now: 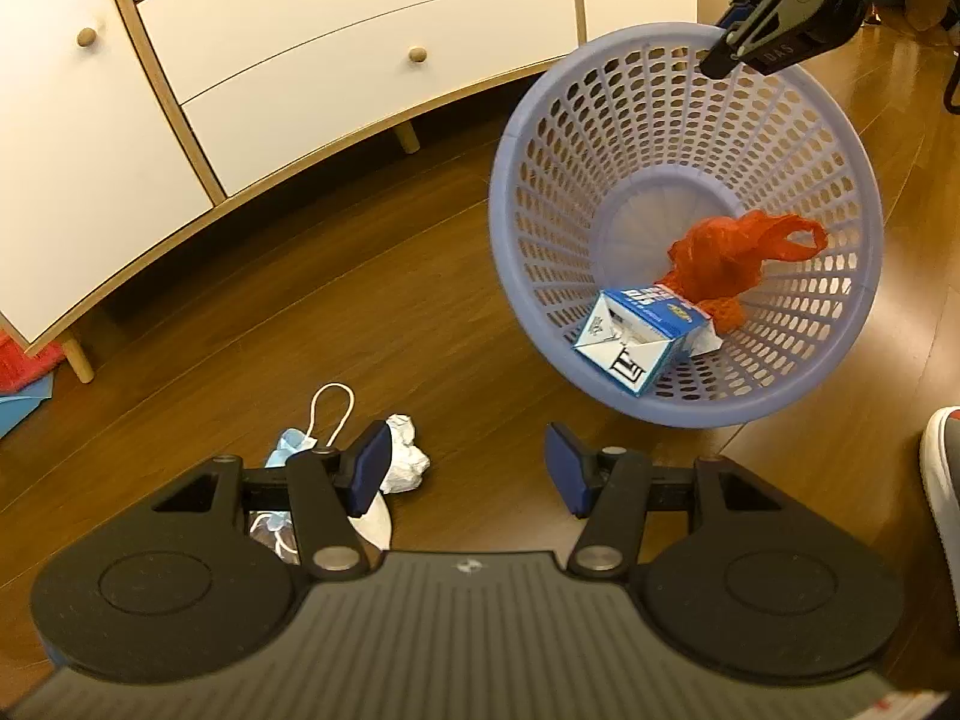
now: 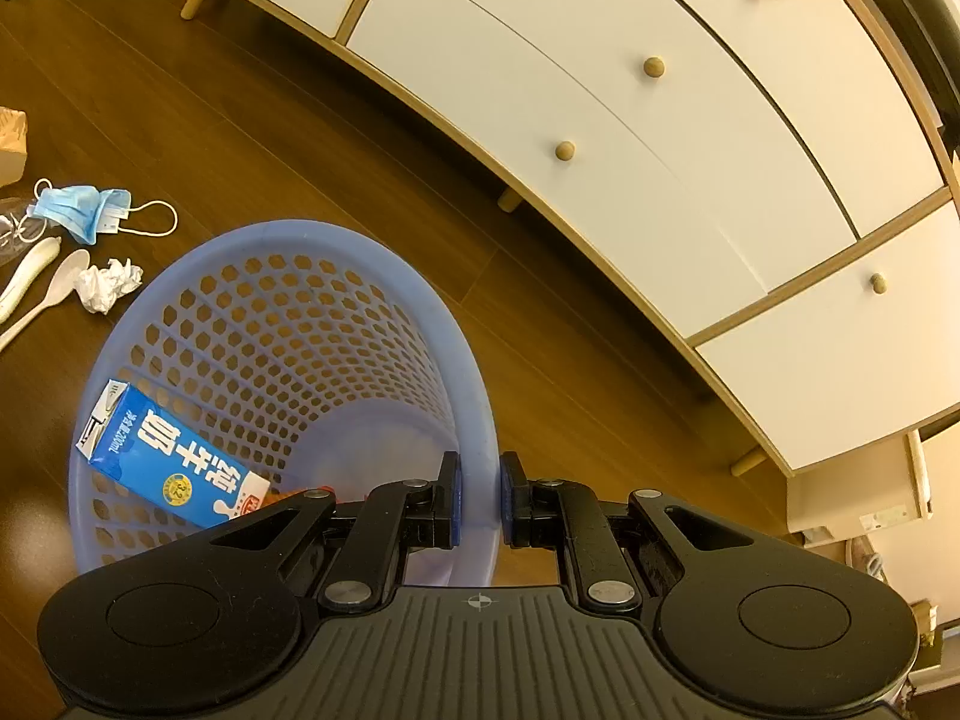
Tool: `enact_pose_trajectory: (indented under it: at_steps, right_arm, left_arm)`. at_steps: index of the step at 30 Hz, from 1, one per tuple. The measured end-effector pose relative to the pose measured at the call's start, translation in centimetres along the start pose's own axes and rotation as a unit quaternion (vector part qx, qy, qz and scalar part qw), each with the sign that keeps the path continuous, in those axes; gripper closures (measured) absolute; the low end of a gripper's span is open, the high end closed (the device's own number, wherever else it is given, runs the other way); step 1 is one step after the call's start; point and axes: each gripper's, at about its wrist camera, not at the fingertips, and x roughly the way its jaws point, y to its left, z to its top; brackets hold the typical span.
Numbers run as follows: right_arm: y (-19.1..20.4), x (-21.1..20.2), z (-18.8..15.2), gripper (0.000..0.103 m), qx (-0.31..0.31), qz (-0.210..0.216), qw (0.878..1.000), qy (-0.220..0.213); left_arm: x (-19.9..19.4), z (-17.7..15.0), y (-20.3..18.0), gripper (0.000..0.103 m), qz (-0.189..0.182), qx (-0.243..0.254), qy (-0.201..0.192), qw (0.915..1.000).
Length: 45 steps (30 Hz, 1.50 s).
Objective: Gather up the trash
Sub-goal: 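Move the left gripper to the Cestbon water bottle and grasp it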
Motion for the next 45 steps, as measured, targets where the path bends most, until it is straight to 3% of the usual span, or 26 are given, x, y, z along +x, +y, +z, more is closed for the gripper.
enact_pose_trajectory:
  at_steps: [5, 10, 15, 19, 25, 28, 34, 40, 42, 43, 45]
  right_arm:
    - [-0.2, 0.1, -0.1, 0.094, 0.001, -0.001, 1.0, 0.001]
    - [-0.2, 0.1, -0.3, 0.094, 0.004, -0.005, 1.0, 0.001]
    - [-0.1, 0.2, -0.4, 0.094, 0.001, -0.009, 1.0, 0.001]
    - [-0.2, 0.2, -0.5, 0.094, 0.005, -0.01, 1.0, 0.004]
    - [-0.1, 0.3, -0.5, 0.094, 0.008, -0.011, 1.0, 0.005]
    - [-0.2, 0.3, -0.6, 0.094, 0.011, -0.012, 1.0, 0.006]
    - [-0.2, 0.2, -0.8, 0.094, 0.012, -0.013, 1.0, 0.006]
    - [-0.3, 0.1, -0.8, 0.094, 0.008, -0.012, 1.0, 0.004]
    - [-0.3, 0.1, -0.8, 0.094, 0.008, -0.013, 1.0, 0.005]
    - [-0.4, 0.1, -0.7, 0.094, 0.009, -0.012, 1.0, 0.005]
    - [-0.4, 0.1, -0.7, 0.094, 0.009, -0.011, 1.0, 0.005]
  left_arm:
    - [-0.5, -1.7, 1.3, 0.05, 0.011, -0.009, 0.009, 0.9999]
    - [-1.4, -6.9, 4.2, 0.05, 0.038, -0.033, 0.049, 0.9975]
    - [-1.2, -14.0, 6.9, 0.051, 0.078, -0.088, 0.118, 0.986]
    - [-0.5, -17.4, 7.5, 0.051, 0.088, -0.116, 0.147, 0.9783]
    - [0.7, -17.2, 9.6, 0.049, 0.099, -0.134, 0.127, 0.9778]
    - [2.3, -16.4, 11.3, 0.036, 0.109, -0.13, 0.126, 0.9773]
    - [6.1, -15.6, 13.0, 0.024, 0.108, -0.106, 0.141, 0.9784]
    - [9.4, -15.6, 12.8, 0.024, 0.117, -0.074, 0.166, 0.9764]
    - [10.0, -15.6, 12.6, 0.029, 0.12, -0.064, 0.17, 0.9759]
    - [10.2, -15.6, 12.6, 0.041, 0.117, -0.064, 0.173, 0.9758]
    - [10.1, -15.8, 12.4, 0.042, 0.117, -0.065, 0.171, 0.9761]
